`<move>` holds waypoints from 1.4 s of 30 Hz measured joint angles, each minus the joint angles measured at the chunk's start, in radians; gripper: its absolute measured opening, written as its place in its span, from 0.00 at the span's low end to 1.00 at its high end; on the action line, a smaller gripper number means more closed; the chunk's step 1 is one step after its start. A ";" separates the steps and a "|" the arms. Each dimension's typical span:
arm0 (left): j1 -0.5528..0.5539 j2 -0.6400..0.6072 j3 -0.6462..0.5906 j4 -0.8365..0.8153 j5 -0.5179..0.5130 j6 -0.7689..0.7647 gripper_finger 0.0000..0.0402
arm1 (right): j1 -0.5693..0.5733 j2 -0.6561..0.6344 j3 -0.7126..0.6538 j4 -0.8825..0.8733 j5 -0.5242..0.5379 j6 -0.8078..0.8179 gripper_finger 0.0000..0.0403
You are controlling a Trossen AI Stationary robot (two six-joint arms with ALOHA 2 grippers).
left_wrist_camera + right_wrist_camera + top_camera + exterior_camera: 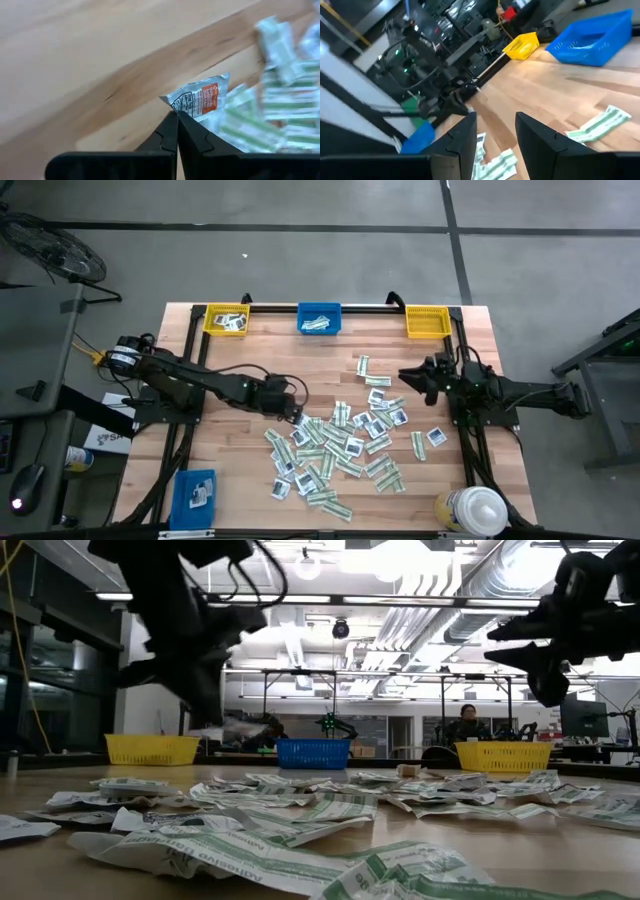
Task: Pick & Place First Aid Supplies
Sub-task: Put the orange ointment pack into the right yellow bin
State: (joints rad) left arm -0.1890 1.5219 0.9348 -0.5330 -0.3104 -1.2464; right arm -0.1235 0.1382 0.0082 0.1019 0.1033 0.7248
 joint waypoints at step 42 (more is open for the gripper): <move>0.264 -0.003 0.002 0.539 0.039 0.547 0.00 | 0.000 1.265 0.598 0.396 -0.040 -0.123 0.32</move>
State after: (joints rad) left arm 0.0745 1.5192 0.9367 0.0064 -0.2711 -0.6996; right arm -0.1234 1.4032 0.6063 0.4978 0.0637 0.6019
